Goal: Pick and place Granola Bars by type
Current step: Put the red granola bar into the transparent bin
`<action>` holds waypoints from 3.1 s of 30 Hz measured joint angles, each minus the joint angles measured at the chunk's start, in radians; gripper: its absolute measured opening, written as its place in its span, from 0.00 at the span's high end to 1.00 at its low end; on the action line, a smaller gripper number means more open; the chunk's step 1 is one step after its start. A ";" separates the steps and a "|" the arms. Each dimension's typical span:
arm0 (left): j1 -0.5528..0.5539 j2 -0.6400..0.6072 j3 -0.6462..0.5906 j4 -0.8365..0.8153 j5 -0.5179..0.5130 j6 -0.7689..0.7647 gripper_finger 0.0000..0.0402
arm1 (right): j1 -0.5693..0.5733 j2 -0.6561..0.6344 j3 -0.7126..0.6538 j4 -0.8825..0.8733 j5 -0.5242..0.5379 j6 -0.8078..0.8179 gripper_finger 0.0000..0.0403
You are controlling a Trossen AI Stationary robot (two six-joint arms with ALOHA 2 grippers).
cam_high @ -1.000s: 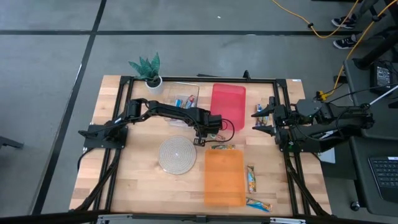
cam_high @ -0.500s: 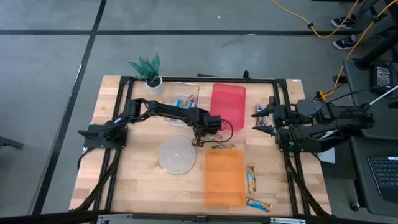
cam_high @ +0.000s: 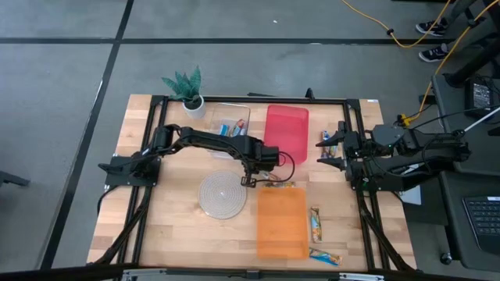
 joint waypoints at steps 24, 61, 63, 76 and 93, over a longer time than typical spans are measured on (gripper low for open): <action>0.038 -0.002 0.447 -0.265 -0.210 0.034 1.00 | 0.000 0.000 0.000 0.000 0.000 0.003 0.40; 0.387 -0.298 0.534 -0.578 -0.374 -0.279 1.00 | 0.000 0.000 0.000 -0.024 0.001 -0.076 0.40; 0.407 -0.299 0.511 -0.578 -0.358 -0.282 0.99 | 0.000 -0.001 0.000 -0.034 0.001 -0.076 0.40; 0.472 -0.297 0.147 -0.468 -0.228 -0.308 1.00 | 0.000 0.000 0.000 -0.076 0.001 -0.072 0.40; 0.483 -0.322 -0.206 -0.183 -0.130 -0.365 0.99 | 0.000 0.000 0.000 -0.107 0.001 -0.075 0.40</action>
